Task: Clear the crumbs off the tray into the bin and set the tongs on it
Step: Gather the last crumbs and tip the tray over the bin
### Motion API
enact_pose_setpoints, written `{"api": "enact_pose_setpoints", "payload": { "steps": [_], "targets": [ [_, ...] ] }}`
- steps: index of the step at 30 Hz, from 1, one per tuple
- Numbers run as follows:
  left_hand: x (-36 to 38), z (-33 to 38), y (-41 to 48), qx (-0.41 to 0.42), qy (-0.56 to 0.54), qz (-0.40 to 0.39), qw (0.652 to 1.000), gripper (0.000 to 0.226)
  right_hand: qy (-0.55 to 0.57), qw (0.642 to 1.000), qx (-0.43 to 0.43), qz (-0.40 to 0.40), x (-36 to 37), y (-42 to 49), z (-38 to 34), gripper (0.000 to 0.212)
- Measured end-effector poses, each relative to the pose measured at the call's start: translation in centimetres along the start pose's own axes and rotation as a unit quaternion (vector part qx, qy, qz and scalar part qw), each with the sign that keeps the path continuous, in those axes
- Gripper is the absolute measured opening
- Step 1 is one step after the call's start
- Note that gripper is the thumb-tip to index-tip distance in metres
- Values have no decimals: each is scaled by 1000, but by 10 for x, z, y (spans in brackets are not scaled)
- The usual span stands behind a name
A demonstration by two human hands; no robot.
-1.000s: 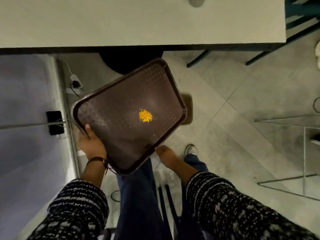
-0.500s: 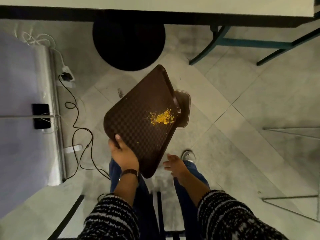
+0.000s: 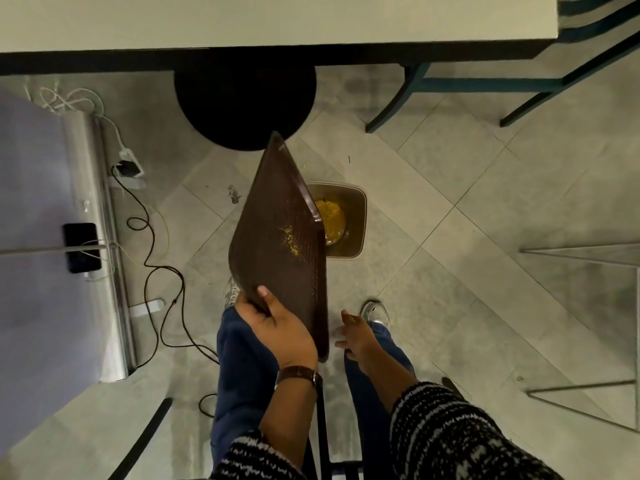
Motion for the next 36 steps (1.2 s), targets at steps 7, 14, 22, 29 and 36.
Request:
{"api": "enact_pose_setpoints", "payload": {
  "steps": [7,14,22,29,36],
  "targets": [
    [-14,-5,-10,-57,-28,15,998,29,72,997,0,-17,-1,7,12,46],
    [-15,30,2,-45,-10,-91,995,76,58,987,-81,124,-62,-9,-8,30],
    [13,94,1,-1,95,-247,964,66,-48,986,-122,104,-110,-22,-13,31],
    [37,54,-14,-9,144,-219,965,51,-12,997,-35,68,-121,11,-1,21],
    [58,31,6,5,168,-212,963,43,47,995,32,76,-126,29,1,16]
  ]
}}
Point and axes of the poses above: each hand's wrist, its own y-axis towards the middle knuckle, its own x-axis out of the palm, z = x × y, the point moved 9 cm from there along y, towards the middle knuckle, and after that the axes turned 9 degrees about -y, right-handed, at the moved point
